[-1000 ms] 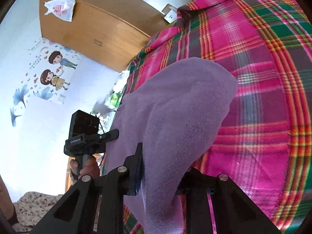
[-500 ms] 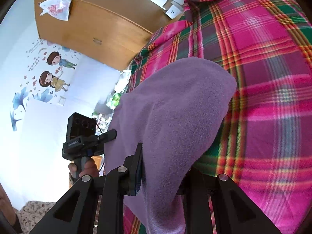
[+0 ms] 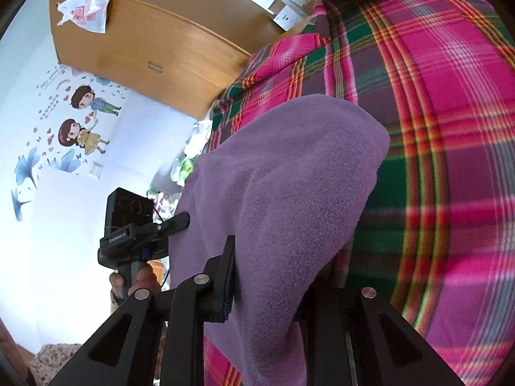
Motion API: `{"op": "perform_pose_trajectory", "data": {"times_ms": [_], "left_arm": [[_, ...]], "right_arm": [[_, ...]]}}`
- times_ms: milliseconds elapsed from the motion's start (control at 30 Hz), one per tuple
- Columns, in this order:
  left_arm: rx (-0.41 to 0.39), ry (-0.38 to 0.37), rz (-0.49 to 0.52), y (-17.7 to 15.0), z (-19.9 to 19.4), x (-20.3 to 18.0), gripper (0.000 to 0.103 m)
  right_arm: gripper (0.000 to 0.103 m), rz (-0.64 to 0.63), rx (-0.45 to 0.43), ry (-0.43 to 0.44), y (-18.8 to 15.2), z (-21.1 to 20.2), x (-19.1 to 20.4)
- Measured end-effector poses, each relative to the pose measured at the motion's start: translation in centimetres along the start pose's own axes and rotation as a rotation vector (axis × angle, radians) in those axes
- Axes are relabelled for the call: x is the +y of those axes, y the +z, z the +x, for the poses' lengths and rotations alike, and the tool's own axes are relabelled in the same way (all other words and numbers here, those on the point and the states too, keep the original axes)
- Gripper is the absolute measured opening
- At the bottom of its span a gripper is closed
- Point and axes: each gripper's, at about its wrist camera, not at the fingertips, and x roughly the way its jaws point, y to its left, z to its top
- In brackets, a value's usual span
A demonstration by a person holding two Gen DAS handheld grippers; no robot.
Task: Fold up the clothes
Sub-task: 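Lift and fold the gripped fleece edge over the fleece with both grippers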
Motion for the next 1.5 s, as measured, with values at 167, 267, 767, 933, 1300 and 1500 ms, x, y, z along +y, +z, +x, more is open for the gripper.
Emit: {"op": "perform_pose_trajectory", "data": {"times_ms": [167, 267, 767, 933, 1300, 1500], "left_arm": [[-0.028, 0.006, -0.004, 1.0, -0.7, 0.6, 0.028], [-0.038, 0.009, -0.009, 1.4, -1.0, 1.0, 0.028], [-0.061, 0.026, -0.016, 3.8, -1.0, 2.4, 0.028], [-0.060, 0.028, -0.024, 4.2, -1.1, 3.1, 0.028], [-0.051, 0.036, -0.049, 3.6, -2.0, 4.1, 0.039], [-0.057, 0.067, -0.040, 1.9, -2.9, 3.7, 0.039]], "right_arm": [[0.021, 0.002, -0.010, 0.008, 1.1, 1.1, 0.1], [0.021, -0.005, -0.010, 0.003, 1.5, 1.8, 0.3], [0.021, -0.012, -0.040, -0.013, 3.3, 3.5, 0.4], [0.022, 0.010, -0.045, -0.029, 3.5, 4.1, -0.4], [0.032, 0.034, -0.052, -0.054, 3.1, 4.2, -1.2], [0.034, 0.018, -0.066, -0.090, 2.5, 3.3, -0.9]]}}
